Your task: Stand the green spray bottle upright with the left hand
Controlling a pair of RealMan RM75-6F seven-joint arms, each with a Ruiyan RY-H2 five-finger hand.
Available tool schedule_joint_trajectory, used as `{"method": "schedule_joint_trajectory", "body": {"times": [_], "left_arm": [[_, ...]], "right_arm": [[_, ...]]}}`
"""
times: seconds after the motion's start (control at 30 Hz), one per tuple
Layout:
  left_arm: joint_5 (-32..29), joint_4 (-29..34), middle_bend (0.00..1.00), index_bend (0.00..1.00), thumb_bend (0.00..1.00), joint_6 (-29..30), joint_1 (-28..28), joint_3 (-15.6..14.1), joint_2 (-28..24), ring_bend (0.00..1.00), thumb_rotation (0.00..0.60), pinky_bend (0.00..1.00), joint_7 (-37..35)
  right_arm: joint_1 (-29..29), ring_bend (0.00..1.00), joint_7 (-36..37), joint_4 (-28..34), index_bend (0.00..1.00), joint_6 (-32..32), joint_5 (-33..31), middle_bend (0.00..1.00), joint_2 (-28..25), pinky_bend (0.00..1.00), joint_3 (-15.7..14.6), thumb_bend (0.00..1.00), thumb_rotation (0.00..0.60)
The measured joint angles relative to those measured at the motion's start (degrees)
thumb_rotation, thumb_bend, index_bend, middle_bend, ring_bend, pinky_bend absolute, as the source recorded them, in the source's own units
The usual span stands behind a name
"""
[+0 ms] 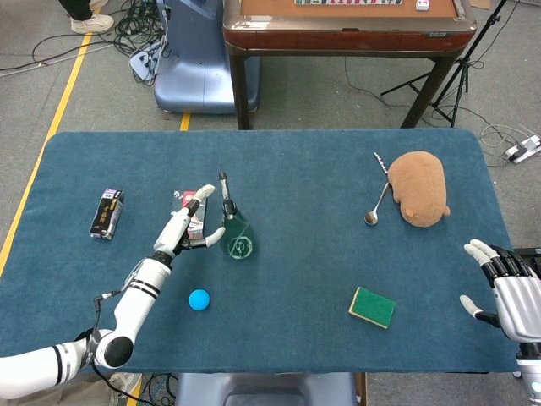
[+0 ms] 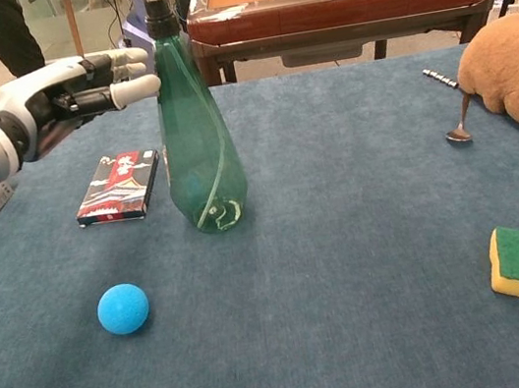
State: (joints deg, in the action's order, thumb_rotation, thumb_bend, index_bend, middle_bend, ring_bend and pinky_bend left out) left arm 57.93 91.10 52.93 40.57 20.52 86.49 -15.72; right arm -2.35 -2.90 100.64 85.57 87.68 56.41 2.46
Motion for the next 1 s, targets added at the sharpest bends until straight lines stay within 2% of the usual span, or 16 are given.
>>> {"method": "schedule_joint_trajectory", "body": {"times": [0.2, 0.23, 0.33, 0.43, 0.7, 1.0], "left_arm": [[0.19, 1.66, 0.00, 0.00, 0.30, -2.00, -1.40, -0.57, -4.30, 0.00, 0.371, 0.00, -1.63], [0.46, 2.03, 0.00, 0.00, 0.30, -2.20, -1.97, -0.67, -5.35, 0.00, 0.396, 0.00, -2.48], [1.43, 2.81, 0.00, 0.01, 0.30, -2.18, -3.80, -0.94, -7.79, 0.00, 0.532, 0.00, -5.16], [3.19, 3.36, 0.00, 0.03, 0.30, -1.60, -6.12, -1.46, -10.11, 0.00, 0.595, 0.00, -7.74], [9.40, 2.68, 0.00, 0.08, 0.30, 4.97, -10.91, -4.69, -13.66, 0.00, 0.600, 0.00, -6.90], [14.99, 1.87, 0.00, 0.10, 0.30, 14.13, -15.77, -9.82, -16.11, 0.00, 0.600, 0.00, 6.30]], "right_arm": [[0.10, 0.12, 0.23, -0.09, 0.19, 0.14, -0.02, 0.18, -0.17, 0.18, -0.05, 0.20, 0.600], [0.12, 0.12, 0.29, -0.16, 0.19, 0.20, -0.08, 0.18, -0.19, 0.17, 0.00, 0.20, 0.600], [0.05, 0.12, 0.38, -0.31, 0.19, 0.06, -0.25, 0.18, -0.22, 0.18, 0.06, 0.19, 0.600], [-0.16, 0.12, 0.45, -0.45, 0.19, -0.26, -0.38, 0.18, -0.20, 0.18, 0.16, 0.20, 0.600], [-0.88, 0.12, 0.64, -1.07, 0.19, -1.60, -1.14, 0.18, 0.08, 0.18, 0.42, 0.20, 0.600], [-1.74, 0.12, 2.57, -2.66, 0.19, -2.87, -1.77, 0.18, 0.80, 0.18, 0.75, 0.25, 0.600]]}}
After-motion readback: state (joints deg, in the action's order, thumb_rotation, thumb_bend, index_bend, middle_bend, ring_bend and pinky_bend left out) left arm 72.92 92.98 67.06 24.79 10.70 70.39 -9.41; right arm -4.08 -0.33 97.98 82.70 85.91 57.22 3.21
